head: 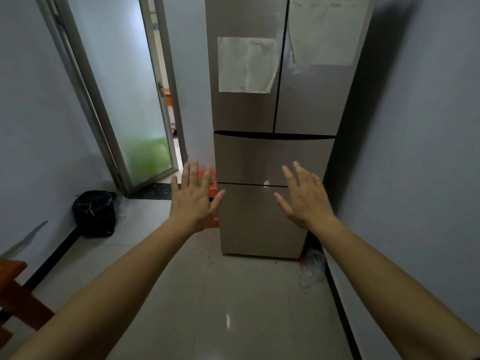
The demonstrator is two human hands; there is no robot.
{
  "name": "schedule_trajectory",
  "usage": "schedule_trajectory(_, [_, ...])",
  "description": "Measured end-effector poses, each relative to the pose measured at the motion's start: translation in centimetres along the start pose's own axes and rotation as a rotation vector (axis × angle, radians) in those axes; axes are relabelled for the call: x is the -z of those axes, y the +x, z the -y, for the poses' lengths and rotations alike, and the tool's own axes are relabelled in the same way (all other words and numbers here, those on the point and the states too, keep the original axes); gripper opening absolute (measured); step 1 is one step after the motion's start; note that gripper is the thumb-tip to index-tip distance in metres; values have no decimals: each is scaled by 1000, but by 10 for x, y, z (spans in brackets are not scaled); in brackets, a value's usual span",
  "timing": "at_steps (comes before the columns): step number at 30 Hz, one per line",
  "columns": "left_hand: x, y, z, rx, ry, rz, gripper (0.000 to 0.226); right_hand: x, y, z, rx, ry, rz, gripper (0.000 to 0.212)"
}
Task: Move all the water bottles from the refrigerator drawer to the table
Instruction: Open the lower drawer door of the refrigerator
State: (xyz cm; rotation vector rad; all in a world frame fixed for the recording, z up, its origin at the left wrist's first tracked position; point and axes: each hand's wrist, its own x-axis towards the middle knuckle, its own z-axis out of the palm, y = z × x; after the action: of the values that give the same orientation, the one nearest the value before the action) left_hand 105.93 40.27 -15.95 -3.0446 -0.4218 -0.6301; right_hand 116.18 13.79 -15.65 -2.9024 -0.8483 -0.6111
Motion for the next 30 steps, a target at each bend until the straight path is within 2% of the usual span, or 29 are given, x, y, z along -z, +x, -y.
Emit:
schedule_trajectory(9, [-110, 205, 46, -27, -26, 132, 83, -113, 182, -35, -97, -39, 130, 82])
schedule_trajectory(15, [-175, 299, 51, 18, -46, 229, 93, -171, 277, -51, -43, -25, 154, 86])
schedule_trajectory(18, [-210, 336, 49, 102, -171, 298, 109, -209, 327, -53, 3, 20, 196, 91])
schedule_trajectory(23, [-260, 397, 47, 272, -380, 384, 125, -271, 405, -55, 138, 90, 252, 79])
schedule_trajectory(26, [-281, 428, 47, 301, -491, 348, 117, -298, 439, -53, 168, 119, 263, 78])
schedule_trajectory(30, [-304, 462, 50, 318, -726, 188, 93, -319, 459, -42, 129, 97, 289, 83])
